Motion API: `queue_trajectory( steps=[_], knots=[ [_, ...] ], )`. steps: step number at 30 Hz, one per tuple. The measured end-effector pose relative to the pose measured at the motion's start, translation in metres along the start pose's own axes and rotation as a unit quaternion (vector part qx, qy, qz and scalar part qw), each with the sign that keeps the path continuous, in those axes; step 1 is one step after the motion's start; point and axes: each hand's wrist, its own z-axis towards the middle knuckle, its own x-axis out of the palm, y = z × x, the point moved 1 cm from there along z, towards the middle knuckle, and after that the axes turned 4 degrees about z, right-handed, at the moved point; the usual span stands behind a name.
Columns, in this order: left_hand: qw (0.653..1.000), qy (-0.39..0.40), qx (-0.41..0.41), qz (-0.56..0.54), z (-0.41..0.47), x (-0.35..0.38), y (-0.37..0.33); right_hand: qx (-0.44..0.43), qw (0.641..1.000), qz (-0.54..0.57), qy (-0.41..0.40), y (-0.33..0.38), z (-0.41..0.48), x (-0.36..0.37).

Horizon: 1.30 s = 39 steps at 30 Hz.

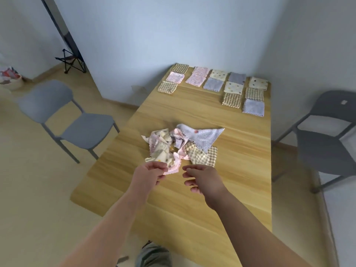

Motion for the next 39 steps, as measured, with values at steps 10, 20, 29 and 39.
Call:
queue_trajectory(
  steps=[10, 20, 29, 39],
  knots=[
    [0.987, 0.079, 0.011, 0.141, 0.116, -0.055, -0.018, 0.015, 0.994, 0.002, -0.111, -0.002, 0.059, 0.065],
    [0.878, -0.033, 0.313, 0.359, 0.167, -0.038, 0.102, -0.132, 0.977, -0.040, -0.162, -0.108, 0.131, 0.079],
    [0.796, -0.071, 0.506, 0.325, 0.181, -0.051, 0.161, -0.209, 0.935, 0.015, -0.287, -0.190, 0.109, 0.103],
    [0.792, 0.014, 0.524, 0.314, 0.110, -0.103, 0.189, -0.233, 0.909, 0.014, -0.345, -0.215, 0.007, 0.150]
  ],
)
